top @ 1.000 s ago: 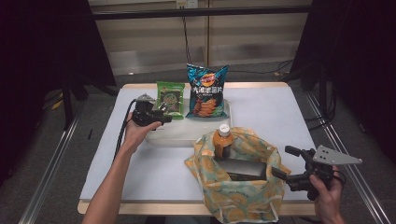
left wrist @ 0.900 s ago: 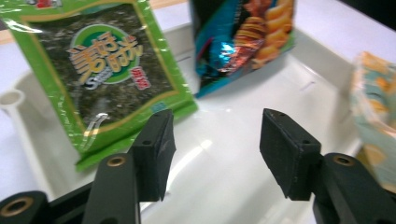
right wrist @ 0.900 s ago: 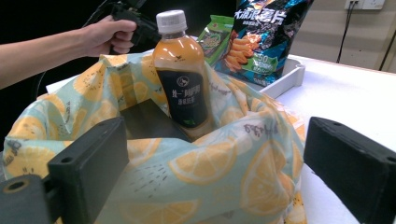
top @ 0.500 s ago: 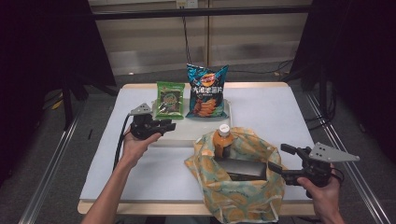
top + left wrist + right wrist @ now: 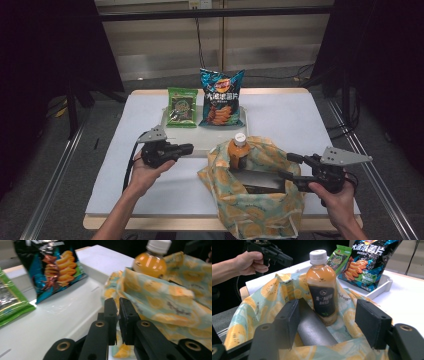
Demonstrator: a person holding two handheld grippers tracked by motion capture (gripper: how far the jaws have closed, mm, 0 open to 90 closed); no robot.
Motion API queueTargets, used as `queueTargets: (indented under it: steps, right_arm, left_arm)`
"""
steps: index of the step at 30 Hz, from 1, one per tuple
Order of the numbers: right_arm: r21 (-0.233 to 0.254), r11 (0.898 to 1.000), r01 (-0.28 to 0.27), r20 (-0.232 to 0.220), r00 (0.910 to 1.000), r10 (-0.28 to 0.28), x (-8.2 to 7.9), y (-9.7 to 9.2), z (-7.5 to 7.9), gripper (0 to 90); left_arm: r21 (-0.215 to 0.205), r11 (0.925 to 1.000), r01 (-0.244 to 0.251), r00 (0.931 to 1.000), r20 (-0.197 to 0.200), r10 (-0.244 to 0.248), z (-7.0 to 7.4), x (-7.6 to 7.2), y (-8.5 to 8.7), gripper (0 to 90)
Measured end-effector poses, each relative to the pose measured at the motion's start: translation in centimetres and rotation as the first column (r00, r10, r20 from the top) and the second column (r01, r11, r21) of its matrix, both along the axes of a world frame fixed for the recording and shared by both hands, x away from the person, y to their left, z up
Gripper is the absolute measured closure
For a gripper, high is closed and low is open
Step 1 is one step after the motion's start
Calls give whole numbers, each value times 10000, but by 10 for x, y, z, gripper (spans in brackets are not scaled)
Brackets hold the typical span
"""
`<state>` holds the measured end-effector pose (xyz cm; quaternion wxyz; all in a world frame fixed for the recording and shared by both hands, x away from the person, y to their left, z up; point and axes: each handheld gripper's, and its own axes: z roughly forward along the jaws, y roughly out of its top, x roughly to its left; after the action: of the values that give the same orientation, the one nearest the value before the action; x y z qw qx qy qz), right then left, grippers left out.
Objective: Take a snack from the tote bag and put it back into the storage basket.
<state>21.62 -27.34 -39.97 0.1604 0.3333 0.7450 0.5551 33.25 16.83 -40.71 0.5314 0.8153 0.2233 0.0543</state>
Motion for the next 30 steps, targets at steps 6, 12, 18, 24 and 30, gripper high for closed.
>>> queueTargets:
  steps: [6, 12, 18, 24, 30]
  right_arm:
    - [-8, 9999, 110, -161, 9998, -110, -6, -3, -11, 446]
    - [-186, 9996, 210, -307, 9993, -216, -7, -6, -18, 413]
    - [-456, 9989, 101, -417, 9991, -120, -10, -1, -24, 336]
    - [-410, 9983, 422, -296, 9986, -434, -14, -3, -21, 299]
    - [-401, 9979, 507, -332, 9981, -520, -15, -6, -22, 272]
  left_arm:
    - [-369, 9937, 1057, 9944, 138, -1052, 9, -19, -24, 842]
    - [-427, 9840, 1732, 9848, -58, -1736, 3, -30, -48, 777]
    - [-408, 9792, 1986, 9800, -44, -1989, 5, -36, -58, 661]
    - [-611, 9769, 2049, 9788, 92, -2047, 12, -43, -64, 560]
    - [239, 9801, 1969, 9803, -204, -1964, -7, -38, -75, 528]
